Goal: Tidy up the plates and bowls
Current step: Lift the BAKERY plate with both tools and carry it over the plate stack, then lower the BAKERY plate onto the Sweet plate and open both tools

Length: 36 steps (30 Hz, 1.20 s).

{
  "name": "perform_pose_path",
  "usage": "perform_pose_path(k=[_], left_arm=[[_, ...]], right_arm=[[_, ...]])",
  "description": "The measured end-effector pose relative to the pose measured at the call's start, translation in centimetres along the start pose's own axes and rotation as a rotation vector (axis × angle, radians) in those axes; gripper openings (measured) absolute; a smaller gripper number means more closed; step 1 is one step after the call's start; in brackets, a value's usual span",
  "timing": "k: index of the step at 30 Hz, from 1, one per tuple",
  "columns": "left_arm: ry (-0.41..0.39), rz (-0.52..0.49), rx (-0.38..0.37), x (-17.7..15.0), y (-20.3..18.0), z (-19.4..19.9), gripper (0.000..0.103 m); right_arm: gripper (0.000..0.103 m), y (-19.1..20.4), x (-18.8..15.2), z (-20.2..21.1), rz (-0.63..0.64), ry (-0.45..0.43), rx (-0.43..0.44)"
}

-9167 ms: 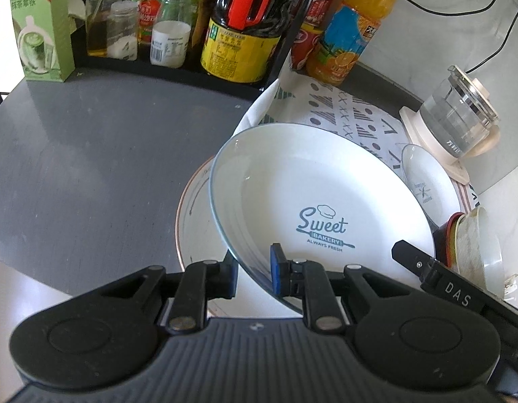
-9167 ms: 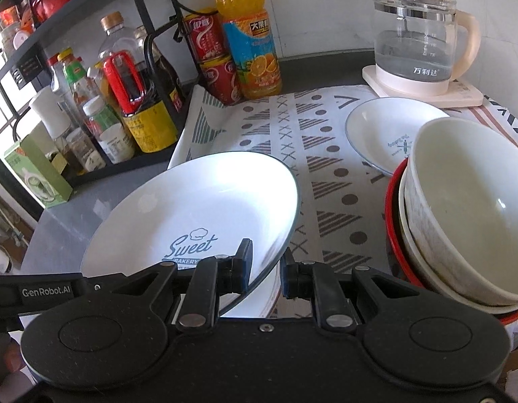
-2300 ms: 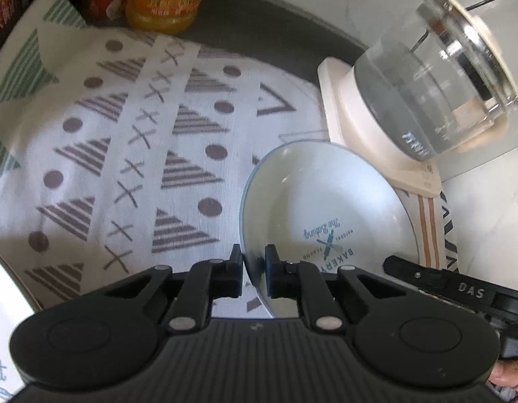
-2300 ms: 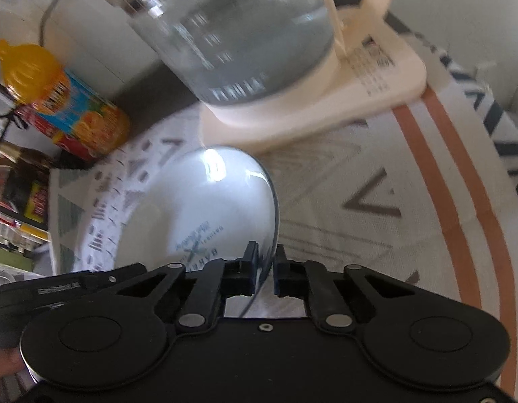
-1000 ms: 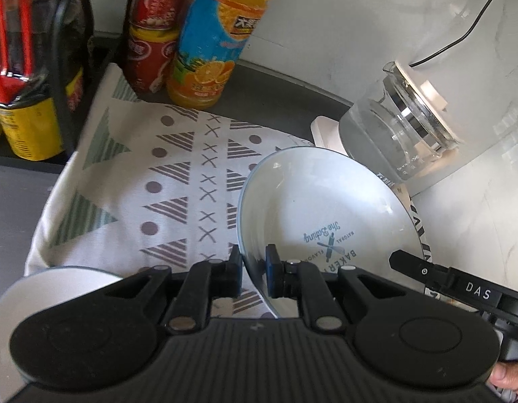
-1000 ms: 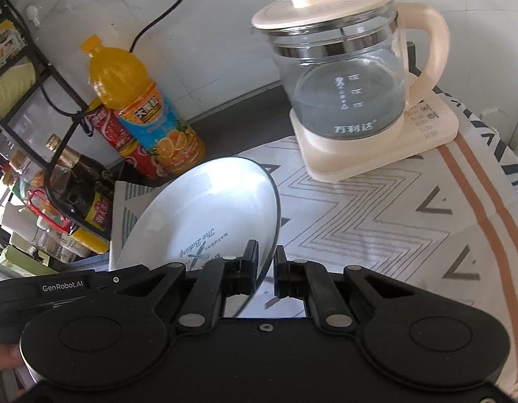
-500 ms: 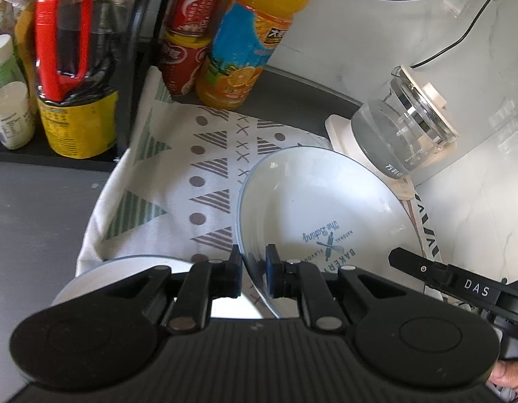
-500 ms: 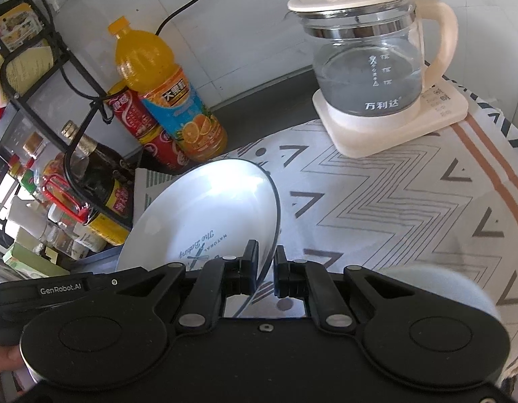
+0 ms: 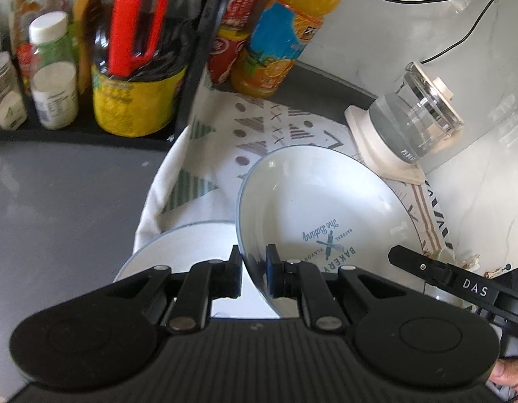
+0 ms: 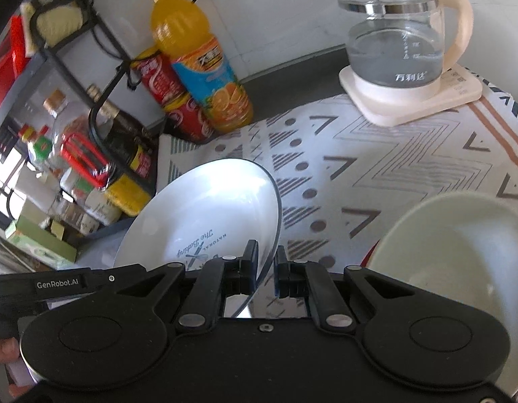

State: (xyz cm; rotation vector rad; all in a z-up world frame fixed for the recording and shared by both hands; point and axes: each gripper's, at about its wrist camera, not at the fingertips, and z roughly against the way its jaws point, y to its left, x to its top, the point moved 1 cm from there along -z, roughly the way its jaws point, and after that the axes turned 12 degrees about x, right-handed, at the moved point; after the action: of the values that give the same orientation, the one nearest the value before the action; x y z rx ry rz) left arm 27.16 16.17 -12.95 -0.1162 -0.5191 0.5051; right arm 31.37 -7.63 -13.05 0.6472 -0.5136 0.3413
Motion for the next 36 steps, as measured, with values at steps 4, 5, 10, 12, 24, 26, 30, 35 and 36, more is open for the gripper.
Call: perform_pose_path(k=[4, 5, 10, 12, 24, 26, 30, 35, 36], left_arm=[[0.011, -0.002, 0.004, -1.1, 1.2, 0.2, 0.011], [0.016, -0.003, 0.004, -1.3, 1.4, 0.1, 0.012], [0.036, -0.011, 0.014, -2.5, 2.0, 0.1, 0.011], [0.045, -0.014, 0.015, -3.0, 2.1, 0.0, 0.012], [0.091, 0.007, 0.019, -5.8, 3.5, -0.3, 0.013], [0.100, 0.010, 0.019, -6.0, 3.9, -0.5, 0.013], [0.108, 0.005, 0.027, -6.4, 4.1, -0.7, 0.014], [0.130, -0.002, 0.033, -6.7, 4.3, -1.2, 0.015], [0.138, -0.001, 0.034, -6.8, 4.3, -1.4, 0.015]], right_arm=[[0.009, 0.8, -1.4, -0.2, 0.018, 0.014, -0.010], [0.009, 0.8, -1.7, -0.2, 0.018, 0.017, -0.011], [0.009, 0.9, -3.2, -0.3, 0.021, 0.032, -0.025], [0.009, 1.0, -3.7, -0.2, 0.023, 0.039, -0.035], [0.010, 2.4, -6.0, -0.7, 0.089, 0.083, -0.070], [0.010, 2.5, -6.2, -0.9, 0.092, 0.086, -0.072], [0.010, 2.6, -6.4, -1.2, 0.102, 0.098, -0.072], [0.010, 2.8, -6.7, -1.7, 0.119, 0.112, -0.082], [0.010, 2.8, -6.7, -1.8, 0.121, 0.115, -0.083]])
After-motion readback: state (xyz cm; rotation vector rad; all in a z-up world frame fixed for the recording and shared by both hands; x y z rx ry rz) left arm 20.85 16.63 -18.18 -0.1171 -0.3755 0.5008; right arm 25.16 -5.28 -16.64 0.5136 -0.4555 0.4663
